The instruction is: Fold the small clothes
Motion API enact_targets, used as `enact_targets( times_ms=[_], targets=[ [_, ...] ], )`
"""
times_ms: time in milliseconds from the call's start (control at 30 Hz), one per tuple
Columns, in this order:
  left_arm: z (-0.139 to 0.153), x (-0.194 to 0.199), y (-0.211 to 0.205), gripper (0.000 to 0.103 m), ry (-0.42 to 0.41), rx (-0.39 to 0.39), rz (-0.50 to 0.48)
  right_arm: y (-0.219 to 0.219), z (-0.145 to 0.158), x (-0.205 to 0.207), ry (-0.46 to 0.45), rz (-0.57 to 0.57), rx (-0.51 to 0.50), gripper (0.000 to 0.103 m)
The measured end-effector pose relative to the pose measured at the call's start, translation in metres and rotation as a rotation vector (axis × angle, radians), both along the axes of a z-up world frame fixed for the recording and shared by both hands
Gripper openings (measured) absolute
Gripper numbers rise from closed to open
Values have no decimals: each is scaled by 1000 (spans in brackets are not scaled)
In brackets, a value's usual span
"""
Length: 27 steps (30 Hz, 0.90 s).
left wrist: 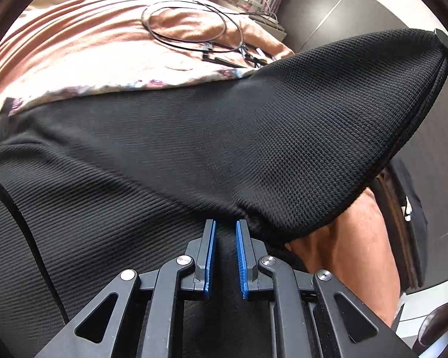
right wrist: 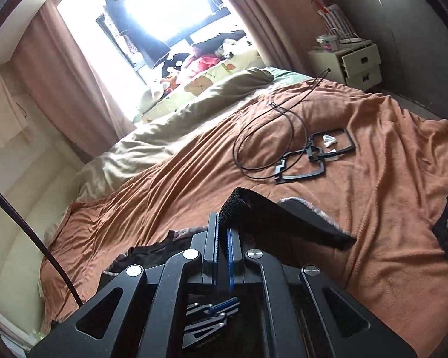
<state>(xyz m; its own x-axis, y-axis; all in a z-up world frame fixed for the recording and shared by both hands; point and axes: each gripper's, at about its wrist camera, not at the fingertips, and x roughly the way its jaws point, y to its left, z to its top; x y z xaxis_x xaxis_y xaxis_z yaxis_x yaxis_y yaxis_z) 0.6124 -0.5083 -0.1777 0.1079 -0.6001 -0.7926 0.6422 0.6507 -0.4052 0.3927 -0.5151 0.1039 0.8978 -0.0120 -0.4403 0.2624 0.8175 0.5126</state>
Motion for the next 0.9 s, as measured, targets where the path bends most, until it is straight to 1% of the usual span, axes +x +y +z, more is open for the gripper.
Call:
enact_targets(
  times_ms=[200, 400, 500, 567, 633, 733, 767, 800, 833, 867, 900],
  targets=[
    [24, 5, 52, 13, -29, -13, 67, 19, -3, 17, 21, 37, -5, 1],
    [48, 9, 117, 13, -57, -2, 166, 48, -11, 28, 50, 109, 32, 1],
    [57, 12, 149, 13, -61, -26, 218, 62, -14, 35, 72, 143, 27, 1],
    [60, 13, 166, 13, -66, -31, 243, 70, -20, 43, 94, 167, 29, 1],
    [60, 14, 178, 13, -62, -36, 259, 78, -32, 52, 130, 185, 45, 1],
    [59, 12, 197, 14, -60, -29, 275, 86, -53, 71, 218, 194, 79, 2],
    [59, 11, 202, 14, -60, -24, 276, 87, -59, 76, 243, 199, 94, 4],
    [59, 10, 207, 14, -60, -19, 276, 86, -67, 81, 264, 207, 124, 7],
    [58, 9, 211, 14, -63, -11, 276, 86, -71, 84, 268, 209, 146, 20],
    [58, 8, 214, 14, -66, -4, 274, 83, -74, 85, 260, 209, 168, 47],
    [58, 7, 216, 14, -69, 1, 272, 78, -75, 83, 241, 196, 175, 63]
  ],
)
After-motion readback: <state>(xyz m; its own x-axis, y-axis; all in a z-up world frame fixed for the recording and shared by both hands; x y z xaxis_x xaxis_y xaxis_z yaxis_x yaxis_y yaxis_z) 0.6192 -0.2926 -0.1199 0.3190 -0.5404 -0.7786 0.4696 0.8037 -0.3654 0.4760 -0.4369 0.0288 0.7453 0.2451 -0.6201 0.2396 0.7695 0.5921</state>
